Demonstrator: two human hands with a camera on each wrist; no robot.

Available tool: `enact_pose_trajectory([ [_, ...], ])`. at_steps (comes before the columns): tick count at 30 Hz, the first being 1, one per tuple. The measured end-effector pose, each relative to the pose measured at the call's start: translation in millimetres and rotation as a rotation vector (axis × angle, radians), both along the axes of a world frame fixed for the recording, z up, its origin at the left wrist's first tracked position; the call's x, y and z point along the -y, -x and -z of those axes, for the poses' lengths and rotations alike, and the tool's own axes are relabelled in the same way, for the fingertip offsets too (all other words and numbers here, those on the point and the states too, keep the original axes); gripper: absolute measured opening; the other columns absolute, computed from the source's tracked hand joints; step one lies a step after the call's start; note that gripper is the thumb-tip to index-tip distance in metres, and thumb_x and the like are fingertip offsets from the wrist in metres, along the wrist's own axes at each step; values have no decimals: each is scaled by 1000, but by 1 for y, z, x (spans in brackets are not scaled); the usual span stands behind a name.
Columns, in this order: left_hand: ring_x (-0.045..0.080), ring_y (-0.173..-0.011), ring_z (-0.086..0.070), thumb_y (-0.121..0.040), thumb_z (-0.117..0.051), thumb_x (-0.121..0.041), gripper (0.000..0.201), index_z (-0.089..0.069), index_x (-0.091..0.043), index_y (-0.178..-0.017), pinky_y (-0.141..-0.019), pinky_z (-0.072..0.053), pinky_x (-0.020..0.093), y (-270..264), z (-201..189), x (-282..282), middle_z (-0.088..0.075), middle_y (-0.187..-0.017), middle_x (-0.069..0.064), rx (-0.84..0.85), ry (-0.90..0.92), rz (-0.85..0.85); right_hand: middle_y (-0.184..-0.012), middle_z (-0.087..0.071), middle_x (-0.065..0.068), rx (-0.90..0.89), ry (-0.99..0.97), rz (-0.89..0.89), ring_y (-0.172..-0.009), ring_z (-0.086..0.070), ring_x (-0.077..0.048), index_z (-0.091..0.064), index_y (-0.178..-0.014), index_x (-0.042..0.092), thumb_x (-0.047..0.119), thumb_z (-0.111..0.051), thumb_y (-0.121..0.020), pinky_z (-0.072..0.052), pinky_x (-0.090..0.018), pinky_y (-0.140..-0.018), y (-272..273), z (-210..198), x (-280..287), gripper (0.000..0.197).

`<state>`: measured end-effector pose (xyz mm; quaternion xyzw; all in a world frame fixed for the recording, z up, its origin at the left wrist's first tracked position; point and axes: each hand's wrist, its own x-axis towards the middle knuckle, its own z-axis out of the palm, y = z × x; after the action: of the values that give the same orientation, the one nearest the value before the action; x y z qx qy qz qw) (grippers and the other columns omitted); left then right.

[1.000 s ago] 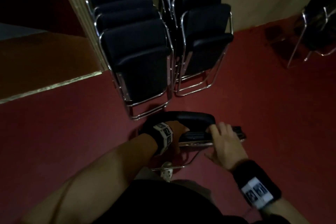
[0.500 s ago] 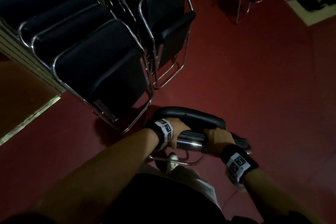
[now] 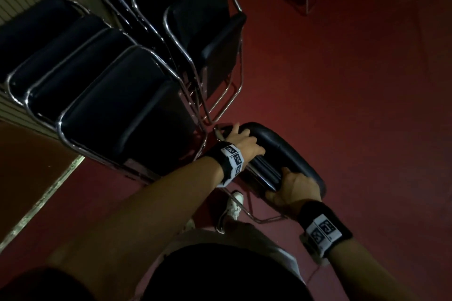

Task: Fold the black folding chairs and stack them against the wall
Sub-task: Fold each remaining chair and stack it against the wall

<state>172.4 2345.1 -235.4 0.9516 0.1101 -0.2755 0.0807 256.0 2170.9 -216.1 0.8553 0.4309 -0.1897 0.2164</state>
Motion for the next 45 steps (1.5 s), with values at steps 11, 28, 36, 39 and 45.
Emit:
enact_pose_trajectory([
  [11,26,-129,-33,-80,-72,-12,67,-52,-43,-136,-119,6,62,-95,-9,8,-53,-126,-7,73,95,-36,-148,-52,-2,-321,-213,137,-126,-58,-18,-31,-156,21,56,-72,-76,-50,-32,-101,-107,20,15,97],
  [28,3,-79,-69,-99,-52,-49,35,-72,-24,-84,-87,-56,38,-131,0,-46,-74,-80,-11,543,708,-700,-98,-67,4,-489,-97,237,-82,-65,-14,-61,-124,22,59,-77,-68,-57,-28,-70,-159,23,-4,69],
  [36,7,-52,-59,-98,-51,-35,39,-68,-17,-68,-59,-44,23,-142,-2,-86,-61,-53,-6,500,623,-740,-93,-68,0,-444,-20,369,-80,-67,-19,-67,-111,17,57,-76,-68,-60,-31,-71,-132,17,-35,59],
  [39,14,-51,-56,-97,-48,-33,43,-66,-14,-63,-60,-46,27,-127,1,-116,-58,-48,-9,390,560,-821,-90,-66,-1,-435,12,408,-80,-66,-20,-68,-106,13,53,-80,-70,-59,-31,-67,-118,13,-58,55],
  [45,26,-65,-70,-90,-29,-82,96,-74,4,-87,-69,-59,35,-62,20,-154,-75,-78,16,-302,840,-1134,-99,-65,-1,-384,33,428,-91,-66,-21,-66,-111,14,44,-83,-74,-59,-30,-75,-89,3,-108,50],
])
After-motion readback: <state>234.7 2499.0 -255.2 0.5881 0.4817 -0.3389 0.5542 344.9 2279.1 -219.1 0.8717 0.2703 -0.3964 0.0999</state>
